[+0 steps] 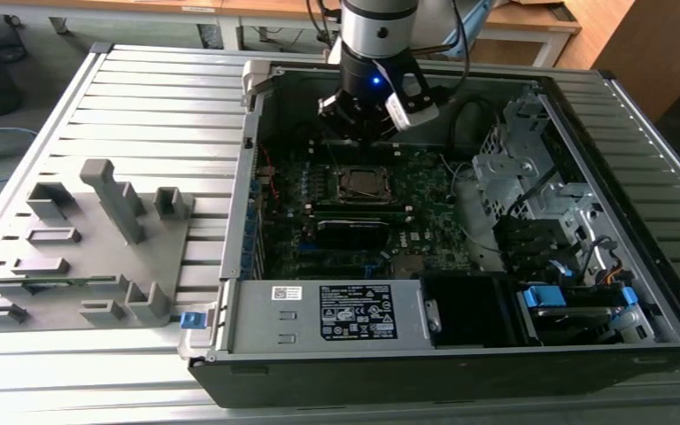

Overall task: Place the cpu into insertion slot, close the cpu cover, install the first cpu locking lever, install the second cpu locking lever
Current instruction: 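Install the first cpu locking lever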

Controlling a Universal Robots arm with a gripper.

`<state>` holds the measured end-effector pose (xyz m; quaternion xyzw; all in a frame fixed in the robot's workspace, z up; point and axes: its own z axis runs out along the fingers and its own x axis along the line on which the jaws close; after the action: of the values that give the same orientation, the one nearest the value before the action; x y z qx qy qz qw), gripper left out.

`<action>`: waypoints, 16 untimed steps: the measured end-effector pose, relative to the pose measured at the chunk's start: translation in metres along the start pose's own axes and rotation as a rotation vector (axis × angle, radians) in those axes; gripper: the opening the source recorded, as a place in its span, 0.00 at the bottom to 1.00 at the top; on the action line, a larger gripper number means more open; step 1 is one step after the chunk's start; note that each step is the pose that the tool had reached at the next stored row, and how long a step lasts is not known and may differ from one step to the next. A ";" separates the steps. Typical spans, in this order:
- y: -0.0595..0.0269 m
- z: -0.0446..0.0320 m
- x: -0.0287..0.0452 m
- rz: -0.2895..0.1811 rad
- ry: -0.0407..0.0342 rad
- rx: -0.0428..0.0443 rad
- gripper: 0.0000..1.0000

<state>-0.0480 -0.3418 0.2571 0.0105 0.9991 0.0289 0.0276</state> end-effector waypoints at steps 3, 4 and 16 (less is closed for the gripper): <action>0.0000 0.0002 0.0015 0.000 0.0000 0.0000 0.10; 0.0000 0.0002 0.0019 0.000 0.0000 0.0000 0.10; -0.0001 0.0002 0.0037 0.000 0.0000 0.0000 0.10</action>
<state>-0.0516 -0.3418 0.2567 0.0105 0.9991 0.0289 0.0276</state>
